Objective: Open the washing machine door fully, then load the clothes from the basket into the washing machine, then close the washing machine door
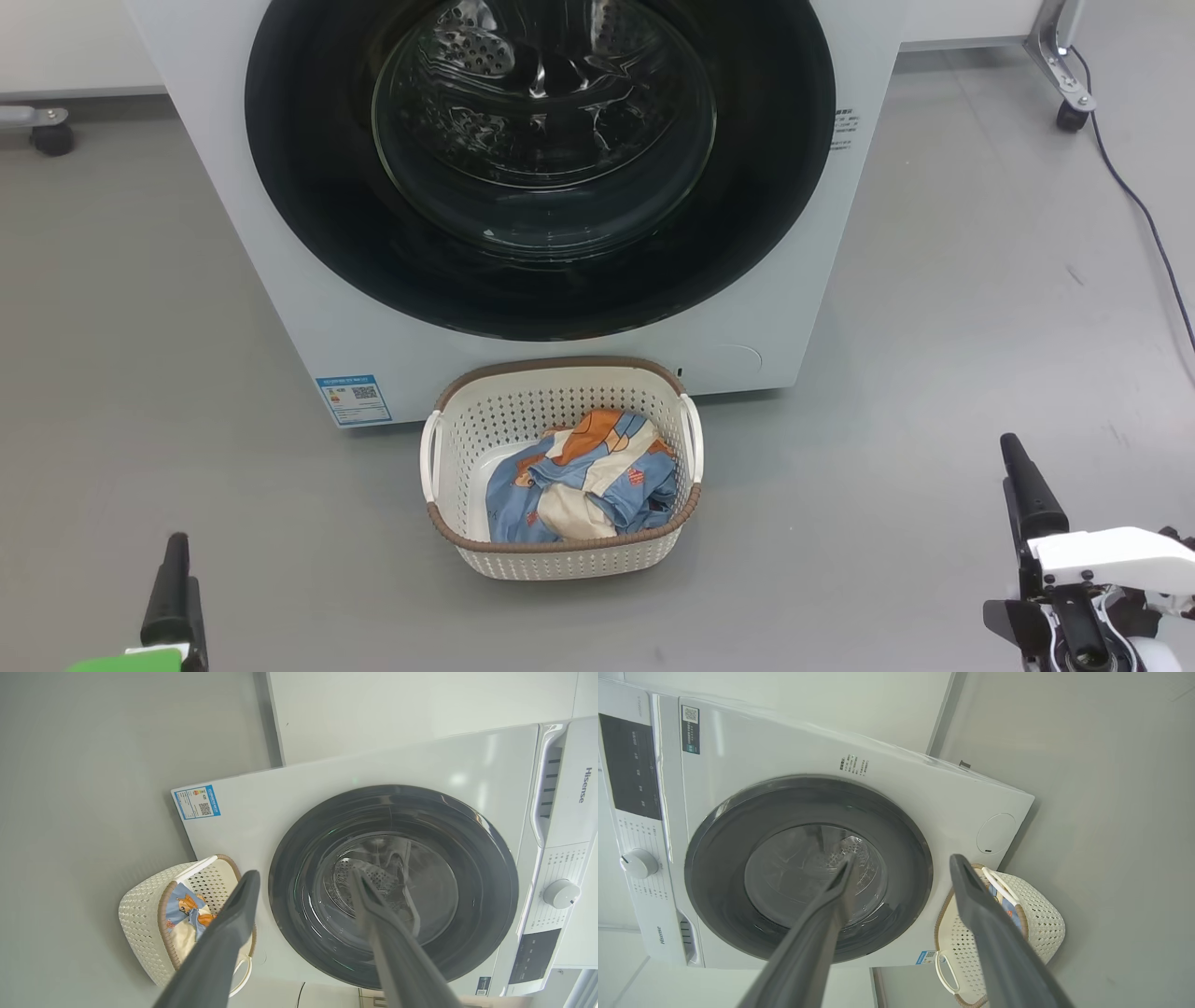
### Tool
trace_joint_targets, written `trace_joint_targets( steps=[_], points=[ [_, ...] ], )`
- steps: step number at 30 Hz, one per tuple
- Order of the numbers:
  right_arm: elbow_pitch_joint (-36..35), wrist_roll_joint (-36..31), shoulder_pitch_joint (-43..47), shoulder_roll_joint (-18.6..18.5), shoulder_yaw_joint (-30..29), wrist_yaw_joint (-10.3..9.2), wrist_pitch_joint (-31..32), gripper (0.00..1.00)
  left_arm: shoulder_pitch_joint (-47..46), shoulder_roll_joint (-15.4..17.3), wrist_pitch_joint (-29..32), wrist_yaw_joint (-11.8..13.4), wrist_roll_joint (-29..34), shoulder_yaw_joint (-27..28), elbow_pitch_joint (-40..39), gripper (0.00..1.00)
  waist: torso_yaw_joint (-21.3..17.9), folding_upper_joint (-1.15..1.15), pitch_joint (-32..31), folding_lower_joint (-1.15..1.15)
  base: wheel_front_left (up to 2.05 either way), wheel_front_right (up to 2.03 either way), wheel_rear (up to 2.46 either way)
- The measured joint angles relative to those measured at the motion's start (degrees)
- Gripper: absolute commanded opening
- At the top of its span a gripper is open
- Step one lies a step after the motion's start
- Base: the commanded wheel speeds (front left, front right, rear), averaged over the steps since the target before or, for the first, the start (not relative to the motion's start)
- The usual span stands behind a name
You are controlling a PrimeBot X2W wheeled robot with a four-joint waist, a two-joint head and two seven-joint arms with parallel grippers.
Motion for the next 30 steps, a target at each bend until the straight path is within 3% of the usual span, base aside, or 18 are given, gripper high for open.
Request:
trace_joint_targets(
  steps=[8, 30],
  points=[
    [-0.41, -7.6, -0.93, -1.34, 2.09, -0.12, -1.25, 1.0, -0.03, 2.59, -1.74, 0.0, 6.76, -1.78, -0.85, 1.0, 0.0, 0.0, 0.1, 0.0, 0.0, 0.0, 0.0],
    [-1.71, -29.02, -2.35, -3.39, 7.44, -3.69, -5.24, 1.0, -0.07, 6.42, -5.52, 0.0, 27.94, -4.55, -2.27, 1.0, -0.06, 0.0, 0.3, 0.0, 0.0, 0.0, 0.0]
  ],
)
